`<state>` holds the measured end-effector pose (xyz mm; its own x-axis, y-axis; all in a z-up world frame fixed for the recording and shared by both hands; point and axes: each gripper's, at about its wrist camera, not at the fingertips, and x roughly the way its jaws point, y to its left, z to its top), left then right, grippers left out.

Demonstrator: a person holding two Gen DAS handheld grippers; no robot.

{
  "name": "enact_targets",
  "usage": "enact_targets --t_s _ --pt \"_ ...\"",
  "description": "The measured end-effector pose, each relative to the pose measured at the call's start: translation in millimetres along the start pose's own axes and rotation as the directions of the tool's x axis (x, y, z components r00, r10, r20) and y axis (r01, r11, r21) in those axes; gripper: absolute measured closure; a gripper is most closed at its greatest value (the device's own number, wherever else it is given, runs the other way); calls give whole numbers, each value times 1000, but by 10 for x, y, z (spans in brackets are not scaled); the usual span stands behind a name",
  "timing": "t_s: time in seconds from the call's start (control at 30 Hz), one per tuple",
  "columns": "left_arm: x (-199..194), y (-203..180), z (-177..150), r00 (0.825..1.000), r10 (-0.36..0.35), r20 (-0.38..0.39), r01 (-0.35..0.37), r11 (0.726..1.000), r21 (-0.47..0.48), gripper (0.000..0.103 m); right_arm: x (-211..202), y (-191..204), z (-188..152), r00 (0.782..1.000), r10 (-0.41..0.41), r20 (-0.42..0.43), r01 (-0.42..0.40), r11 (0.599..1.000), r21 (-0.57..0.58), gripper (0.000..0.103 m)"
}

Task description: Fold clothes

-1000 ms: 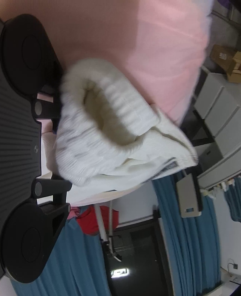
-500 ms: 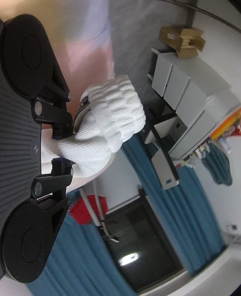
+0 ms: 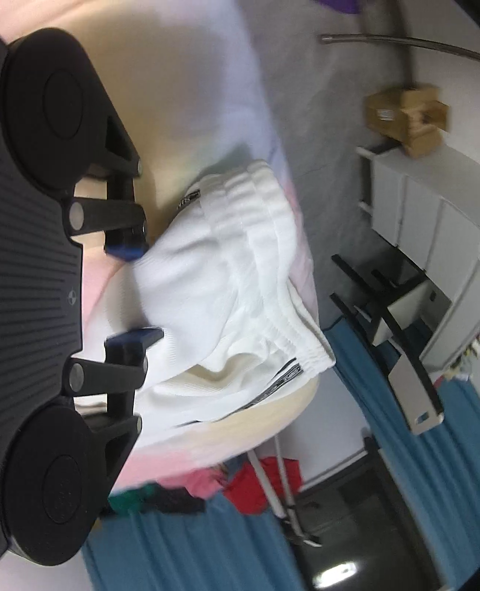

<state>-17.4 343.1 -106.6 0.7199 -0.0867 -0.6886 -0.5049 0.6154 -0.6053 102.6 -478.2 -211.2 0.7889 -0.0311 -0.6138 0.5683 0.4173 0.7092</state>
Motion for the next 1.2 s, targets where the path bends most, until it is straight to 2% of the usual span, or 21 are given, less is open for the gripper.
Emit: enact_targets --t_s 0.07,0.13,0.23,0.33,0.37,0.4,0.47,0.53,0.63,0.73,0.87,1.0,1.13,1.2 --pt "-106 -126 -63 1000 16 21 -18 998 57 34 -82 43 -41 1000 -4 2 5 1000 -8 59" --pt "-183 -224 -121 999 29 43 -33 995 94 29 -181 68 -80 999 -27 17 27 1000 -5 59" --pt "-301 -321 -185 997 17 78 -26 993 115 27 -351 56 -107 996 -55 64 56 998 -2 59" --pt "-392 -366 -221 994 -31 105 21 995 94 26 -521 63 -126 992 -18 125 20 1000 -9 60" --pt "-410 -385 -234 992 -50 113 40 995 94 26 -538 91 -126 990 -5 140 9 1000 -27 62" --pt "-422 -406 -246 990 -71 119 59 993 98 25 -554 118 -127 988 8 155 -1 999 -45 76" --pt "-407 -463 -252 989 -92 116 77 989 130 25 -582 180 -138 982 16 188 0 997 -82 90" --pt "-347 -524 -265 990 -93 105 74 982 173 25 -607 246 -155 974 15 224 12 993 -118 93" --pt "-230 -600 -300 994 -82 78 64 976 209 25 -661 344 -180 961 60 269 -13 985 -174 94" --pt "-158 -681 -348 994 -92 61 75 969 234 25 -728 508 -247 937 87 337 11 960 -279 94" --pt "-124 -781 -408 990 -138 35 122 951 285 25 -893 771 -350 877 225 425 -14 895 -446 96" --pt "-65 -812 -445 991 -134 15 124 944 306 25 -799 788 -305 890 217 401 -29 905 -425 96" --pt "-17 -806 -462 993 -117 3 111 949 294 25 -558 577 -170 942 134 306 -35 951 -309 96" --pt "7 -804 -470 994 -109 -3 105 952 288 25 -402 476 -125 969 92 227 -30 965 -262 94"
